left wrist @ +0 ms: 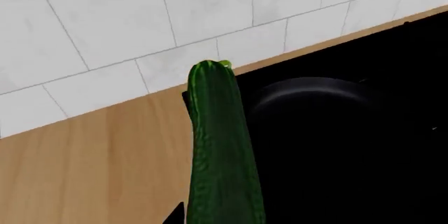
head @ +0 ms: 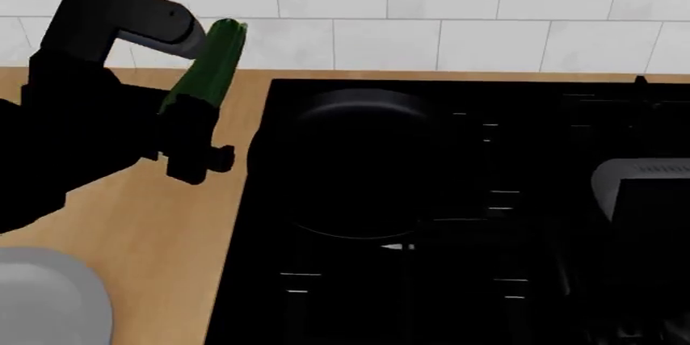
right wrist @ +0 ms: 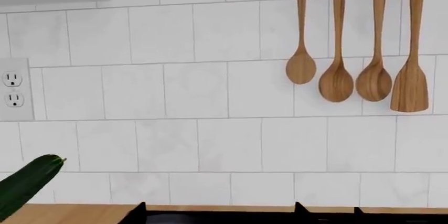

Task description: Pick the zucchini from the plate and place it in the pan.

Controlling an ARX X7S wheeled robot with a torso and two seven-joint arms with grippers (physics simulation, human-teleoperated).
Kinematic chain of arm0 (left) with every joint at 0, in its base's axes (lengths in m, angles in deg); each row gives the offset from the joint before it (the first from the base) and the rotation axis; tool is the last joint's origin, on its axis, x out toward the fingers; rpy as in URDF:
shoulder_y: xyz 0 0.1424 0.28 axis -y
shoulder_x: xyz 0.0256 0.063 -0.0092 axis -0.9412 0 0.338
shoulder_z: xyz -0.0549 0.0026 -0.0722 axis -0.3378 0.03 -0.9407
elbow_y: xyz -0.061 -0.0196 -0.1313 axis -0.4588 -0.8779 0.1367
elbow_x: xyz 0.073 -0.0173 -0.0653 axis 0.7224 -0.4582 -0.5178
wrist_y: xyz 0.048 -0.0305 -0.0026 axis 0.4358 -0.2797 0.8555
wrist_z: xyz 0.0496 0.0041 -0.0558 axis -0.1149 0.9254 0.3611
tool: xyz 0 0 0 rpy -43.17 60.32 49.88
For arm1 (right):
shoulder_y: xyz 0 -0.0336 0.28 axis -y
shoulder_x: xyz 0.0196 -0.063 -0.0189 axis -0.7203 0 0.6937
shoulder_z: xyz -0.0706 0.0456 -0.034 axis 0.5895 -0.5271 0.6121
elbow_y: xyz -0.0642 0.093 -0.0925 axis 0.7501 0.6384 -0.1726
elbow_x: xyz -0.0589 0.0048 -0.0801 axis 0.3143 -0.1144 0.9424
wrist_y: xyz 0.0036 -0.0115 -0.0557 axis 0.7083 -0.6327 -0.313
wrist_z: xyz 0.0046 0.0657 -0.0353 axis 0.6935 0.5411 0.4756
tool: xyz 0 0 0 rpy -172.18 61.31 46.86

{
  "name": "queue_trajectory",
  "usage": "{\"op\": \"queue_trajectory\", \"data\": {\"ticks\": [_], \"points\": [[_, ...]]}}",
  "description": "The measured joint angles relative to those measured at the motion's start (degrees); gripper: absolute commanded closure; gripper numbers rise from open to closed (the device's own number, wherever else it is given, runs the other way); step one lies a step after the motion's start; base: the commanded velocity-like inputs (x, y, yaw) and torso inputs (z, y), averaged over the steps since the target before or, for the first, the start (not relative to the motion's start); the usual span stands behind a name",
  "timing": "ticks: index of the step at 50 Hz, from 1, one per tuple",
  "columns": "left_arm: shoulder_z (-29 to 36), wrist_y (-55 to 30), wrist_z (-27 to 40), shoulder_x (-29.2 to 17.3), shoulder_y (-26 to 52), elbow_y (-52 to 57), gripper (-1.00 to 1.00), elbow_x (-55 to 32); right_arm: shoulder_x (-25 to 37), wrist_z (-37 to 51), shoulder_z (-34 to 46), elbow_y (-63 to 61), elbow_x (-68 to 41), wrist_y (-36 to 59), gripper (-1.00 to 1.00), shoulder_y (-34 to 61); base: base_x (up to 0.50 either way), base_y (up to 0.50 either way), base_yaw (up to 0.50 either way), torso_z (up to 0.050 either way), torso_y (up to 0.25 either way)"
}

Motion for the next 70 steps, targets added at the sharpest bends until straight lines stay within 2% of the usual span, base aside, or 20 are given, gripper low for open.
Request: {"op": "queue_trajectory", "data": {"ticks": [15, 25, 35, 36, 50, 54, 58, 65, 70], "points": [[15.20, 12.99, -25.24, 16.12, 7.50, -28.94, 1.00, 17.74, -0.04, 1.20, -1.48, -1.11, -0.32, -0.60, -1.00, -2.06, 0.00, 0.00, 0.00, 0.000, 0.000], [32.70, 22.74, -33.00, 22.44, 8.99, -41.40, 1.00, 12.96, -0.14, 2.35, -2.82, -2.23, -0.92, -0.55, -1.00, -3.73, 0.00, 0.00, 0.00, 0.000, 0.001], [41.34, 26.84, -35.63, 24.76, 8.52, -44.60, 1.00, 9.68, -0.27, 3.42, -4.18, -3.18, -1.84, -0.26, -1.00, -5.07, 0.00, 0.00, 0.00, 0.000, 0.000], [41.83, 27.13, -35.86, 24.88, 8.52, -44.83, -1.00, 9.49, -0.30, 3.51, -4.26, -3.24, -1.91, -0.26, -1.00, -5.16, 0.00, 0.00, 0.00, 0.000, 0.000], [44.52, 30.69, -38.61, 25.76, 11.12, -46.77, -1.00, 6.71, -0.32, 3.77, -4.28, -2.89, -2.19, -0.77, -1.00, -5.53, 0.00, 0.00, 0.00, 0.000, 0.000], [42.92, 31.08, -37.23, 23.33, 13.65, -42.85, -1.00, 4.24, -0.19, 3.57, -4.19, -2.57, -2.13, -1.11, -1.00, -5.56, 0.00, 0.00, 0.00, 0.000, 0.000], [39.99, 31.09, -32.83, 17.72, 16.43, -34.20, -1.00, 0.99, -0.07, 3.36, -3.88, -2.18, -2.01, -1.39, -1.00, -5.36, 0.00, 0.00, 0.00, 0.000, 0.000], [35.01, 32.83, -20.24, 3.11, 17.61, -15.24, -1.00, -3.15, 0.23, 2.77, -2.53, -1.01, -1.61, -1.64, -1.00, -4.18, 0.00, 0.00, 0.00, 0.000, 0.000], [32.30, 37.98, -8.41, -8.98, 13.57, -0.89, -1.00, -2.76, 0.66, 2.00, -1.24, 0.15, -1.52, -1.51, -1.00, -2.63, 0.00, 0.00, 0.00, 0.000, 0.000]]}}
